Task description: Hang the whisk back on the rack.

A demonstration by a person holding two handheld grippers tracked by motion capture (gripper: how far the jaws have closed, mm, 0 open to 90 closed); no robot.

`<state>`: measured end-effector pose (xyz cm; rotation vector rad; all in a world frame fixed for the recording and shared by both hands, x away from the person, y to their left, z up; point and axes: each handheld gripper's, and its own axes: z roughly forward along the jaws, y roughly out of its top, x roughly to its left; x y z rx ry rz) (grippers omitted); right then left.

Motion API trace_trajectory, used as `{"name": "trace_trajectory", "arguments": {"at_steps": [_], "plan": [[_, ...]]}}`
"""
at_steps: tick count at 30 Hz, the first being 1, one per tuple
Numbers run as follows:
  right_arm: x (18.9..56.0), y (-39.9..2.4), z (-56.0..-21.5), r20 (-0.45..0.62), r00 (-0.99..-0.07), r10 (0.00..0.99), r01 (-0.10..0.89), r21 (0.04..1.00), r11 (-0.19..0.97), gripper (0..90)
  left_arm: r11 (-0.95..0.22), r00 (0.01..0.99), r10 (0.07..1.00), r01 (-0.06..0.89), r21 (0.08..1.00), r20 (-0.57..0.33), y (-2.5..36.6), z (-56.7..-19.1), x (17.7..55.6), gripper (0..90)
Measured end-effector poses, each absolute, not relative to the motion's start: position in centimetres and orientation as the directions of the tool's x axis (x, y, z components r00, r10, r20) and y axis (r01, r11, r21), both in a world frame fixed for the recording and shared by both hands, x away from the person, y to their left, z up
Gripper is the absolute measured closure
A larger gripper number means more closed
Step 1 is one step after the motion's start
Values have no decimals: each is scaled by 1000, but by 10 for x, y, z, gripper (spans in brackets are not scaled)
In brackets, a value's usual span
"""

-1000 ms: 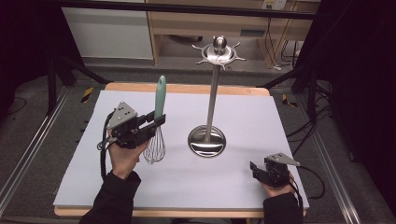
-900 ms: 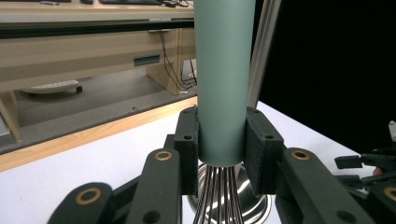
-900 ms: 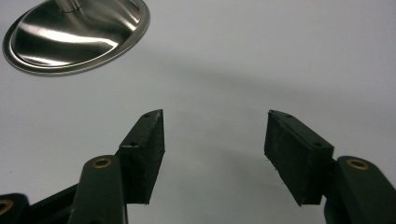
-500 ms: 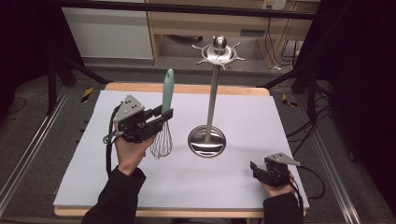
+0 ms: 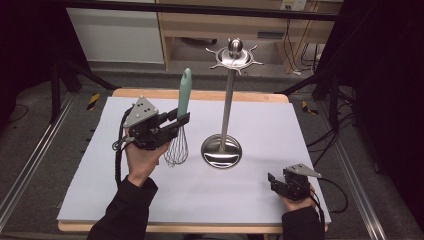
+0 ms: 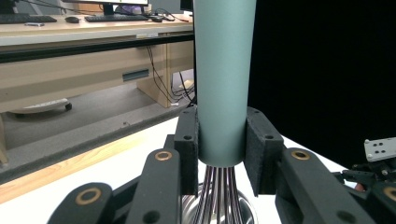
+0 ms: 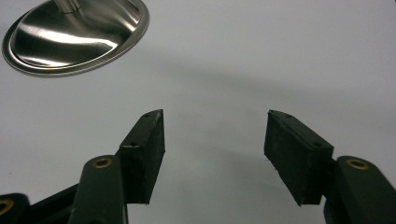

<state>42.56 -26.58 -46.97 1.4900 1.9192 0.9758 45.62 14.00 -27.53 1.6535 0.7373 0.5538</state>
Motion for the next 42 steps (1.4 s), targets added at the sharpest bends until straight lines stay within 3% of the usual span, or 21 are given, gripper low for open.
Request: {"name": "trace_trajectory", "arguments": {"at_steps": [42], "plan": [[426,-266,-469,37,-258,965,595,793,129,386,-171,704,711,175,970,-2,105,-259,471,687]]}}
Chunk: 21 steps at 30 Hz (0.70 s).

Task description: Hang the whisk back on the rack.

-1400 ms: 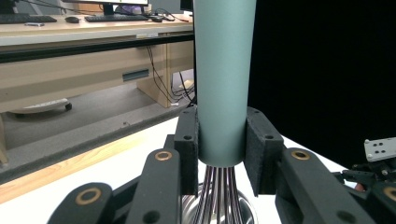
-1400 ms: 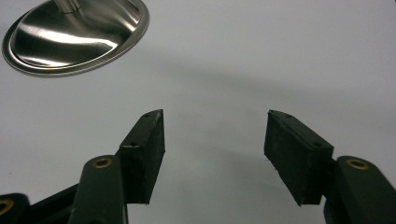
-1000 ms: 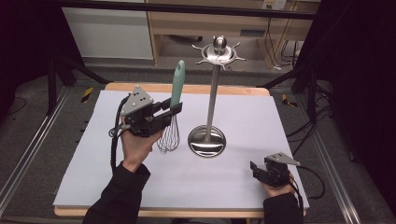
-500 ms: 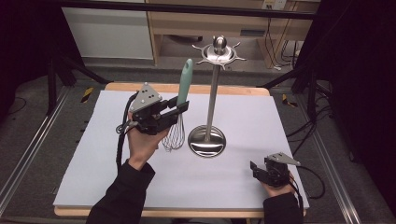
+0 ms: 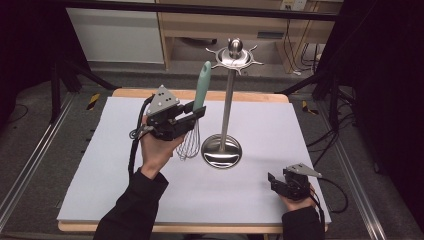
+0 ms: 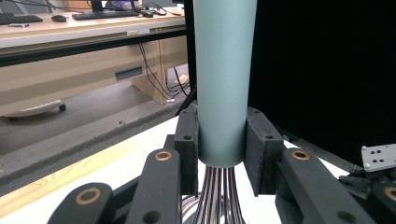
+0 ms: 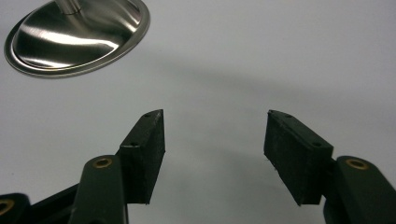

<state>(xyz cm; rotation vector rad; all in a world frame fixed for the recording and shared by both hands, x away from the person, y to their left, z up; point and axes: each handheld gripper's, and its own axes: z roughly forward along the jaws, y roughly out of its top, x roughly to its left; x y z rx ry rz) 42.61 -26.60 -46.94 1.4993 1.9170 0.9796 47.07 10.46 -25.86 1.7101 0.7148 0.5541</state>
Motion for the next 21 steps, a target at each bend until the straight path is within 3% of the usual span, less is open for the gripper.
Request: {"name": "trace_trajectory", "arguments": {"at_steps": [21], "plan": [[426,-266,-469,44,-262,964,595,794,125,386,-205,699,715,194,959,11,93,-255,480,687]]}}
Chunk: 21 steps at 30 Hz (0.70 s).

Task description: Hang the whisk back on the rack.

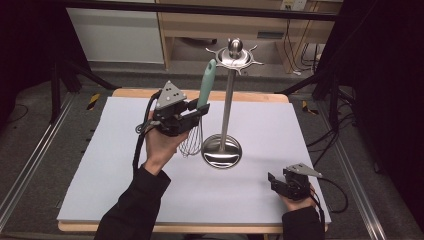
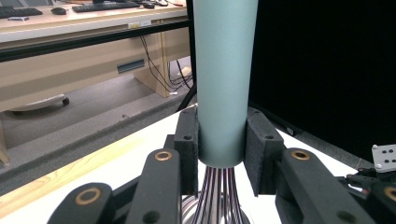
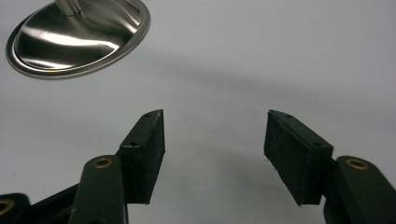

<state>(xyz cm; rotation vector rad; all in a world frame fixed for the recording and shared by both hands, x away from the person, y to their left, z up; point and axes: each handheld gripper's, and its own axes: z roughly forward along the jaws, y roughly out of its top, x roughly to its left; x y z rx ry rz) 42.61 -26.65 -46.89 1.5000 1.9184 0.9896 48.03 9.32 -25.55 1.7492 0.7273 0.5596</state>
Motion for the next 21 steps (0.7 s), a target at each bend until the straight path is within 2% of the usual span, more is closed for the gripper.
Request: {"name": "trace_trajectory", "arguments": {"at_steps": [21], "plan": [[426,-267,-469,46,-260,964,596,793,123,386,-208,699,715,208,956,3,83,-260,491,686]]}}
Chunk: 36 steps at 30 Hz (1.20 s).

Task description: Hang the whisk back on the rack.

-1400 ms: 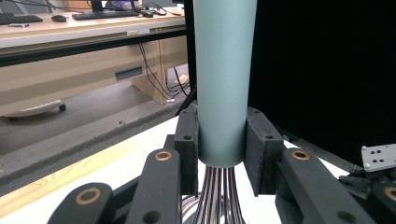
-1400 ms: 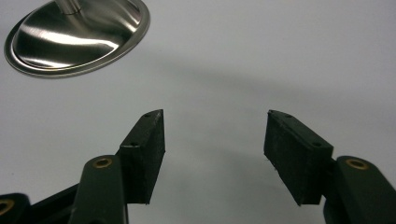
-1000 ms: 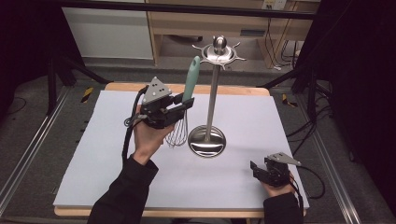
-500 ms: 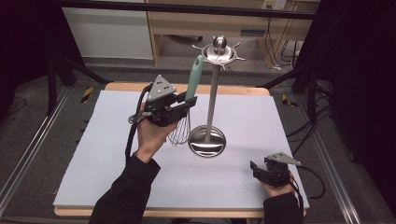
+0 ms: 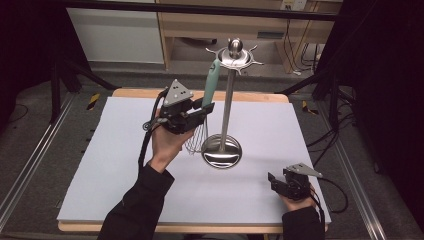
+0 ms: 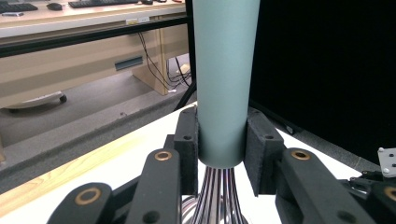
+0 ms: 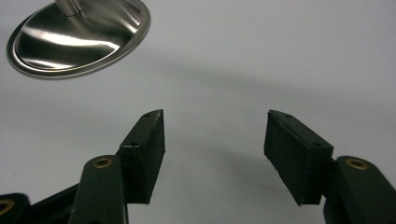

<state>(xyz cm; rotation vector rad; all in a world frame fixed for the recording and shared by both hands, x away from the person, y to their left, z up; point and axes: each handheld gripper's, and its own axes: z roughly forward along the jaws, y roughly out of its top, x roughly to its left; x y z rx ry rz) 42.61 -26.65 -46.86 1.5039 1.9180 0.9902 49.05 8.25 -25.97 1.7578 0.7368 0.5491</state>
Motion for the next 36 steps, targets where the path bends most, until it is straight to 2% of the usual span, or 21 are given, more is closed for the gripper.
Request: {"name": "trace_trajectory", "arguments": {"at_steps": [36], "plan": [[426,-266,-469,46,-261,964,597,793,124,383,-180,703,711,197,964,-10,69,-269,503,678]]}}
